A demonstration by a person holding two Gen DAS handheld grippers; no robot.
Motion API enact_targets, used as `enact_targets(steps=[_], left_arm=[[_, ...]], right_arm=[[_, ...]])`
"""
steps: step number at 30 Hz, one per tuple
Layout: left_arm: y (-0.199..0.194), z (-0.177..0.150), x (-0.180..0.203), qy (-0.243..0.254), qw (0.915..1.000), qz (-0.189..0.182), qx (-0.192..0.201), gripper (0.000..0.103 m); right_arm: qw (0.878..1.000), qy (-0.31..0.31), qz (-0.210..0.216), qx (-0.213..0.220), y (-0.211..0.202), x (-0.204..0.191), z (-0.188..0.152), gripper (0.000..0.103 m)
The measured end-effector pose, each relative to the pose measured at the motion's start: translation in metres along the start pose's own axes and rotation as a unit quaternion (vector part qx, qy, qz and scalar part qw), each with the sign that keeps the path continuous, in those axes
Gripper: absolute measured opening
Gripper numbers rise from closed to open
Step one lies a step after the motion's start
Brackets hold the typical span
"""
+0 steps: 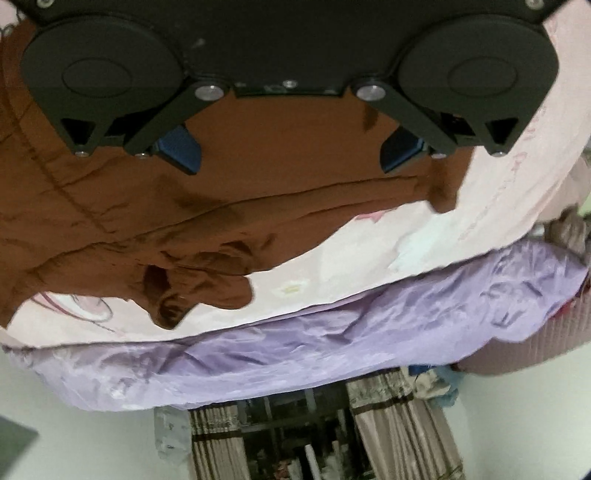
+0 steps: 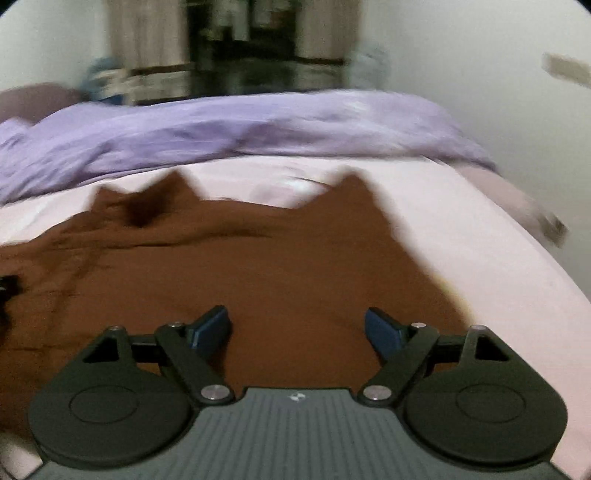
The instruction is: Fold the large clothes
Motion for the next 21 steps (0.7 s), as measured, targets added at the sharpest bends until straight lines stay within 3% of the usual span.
enact_targets(steps=[3, 5, 9, 11, 13, 15, 16, 19, 21], left_arm=[[-0.005, 0.001, -0.028, -0.01, 0.9999, 0.012, 0.003, 0.103], [-0.01, -0.001, -0.045, -0.005, 0.9996, 0.029, 0.003, 0.103], [-0.019, -0.006, -0.081, 0.011, 0.9994, 0.03, -0.011, 0.103], [-0.021, -0.009, -0.1, -0.004, 0.9988, 0.044, -0.022, 0.103], [-0.021, -0.012, -0.11, -0.022, 0.9982, 0.043, -0.035, 0.103], [-0.024, -0.014, -0.112, -0.027, 0.9981, 0.044, -0.034, 0.103], [-0.025, -0.015, -0.111, -0.025, 0.9982, 0.044, -0.033, 0.103], [-0.024, -0.016, -0.105, -0.024, 0.9982, 0.044, -0.034, 0.103], [-0.024, -0.018, -0.101, -0.028, 0.9982, 0.04, -0.036, 0.103]], right_arm=[[0.998, 0.054, -0.012, -0.024, 0.001, 0.04, -0.012, 0.098], [0.997, 0.071, 0.003, -0.034, 0.006, 0.053, -0.017, 0.098], [0.995, 0.081, 0.036, -0.054, 0.029, 0.056, -0.024, 0.103], [0.992, 0.098, 0.048, -0.058, 0.041, 0.058, -0.03, 0.103], [0.99, 0.121, 0.061, -0.033, 0.04, 0.056, -0.028, 0.103], [0.987, 0.132, 0.09, -0.016, 0.033, 0.048, -0.021, 0.052], [0.985, 0.139, 0.101, -0.009, 0.03, 0.044, -0.018, 0.041], [0.988, 0.131, 0.082, 0.013, 0.019, 0.034, -0.01, 0.031], [0.993, 0.1, 0.038, 0.053, 0.001, 0.02, 0.003, 0.025]])
Point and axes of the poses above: each gripper's, at about its wrist camera, not at the fingertips, and y roughly the way its jaws point, x to its right, z to its top, the point moved 7 cm from there along y, roughly the way its jaws point, and after that the axes turned 14 degrees about -y, right-handed, at the moved point
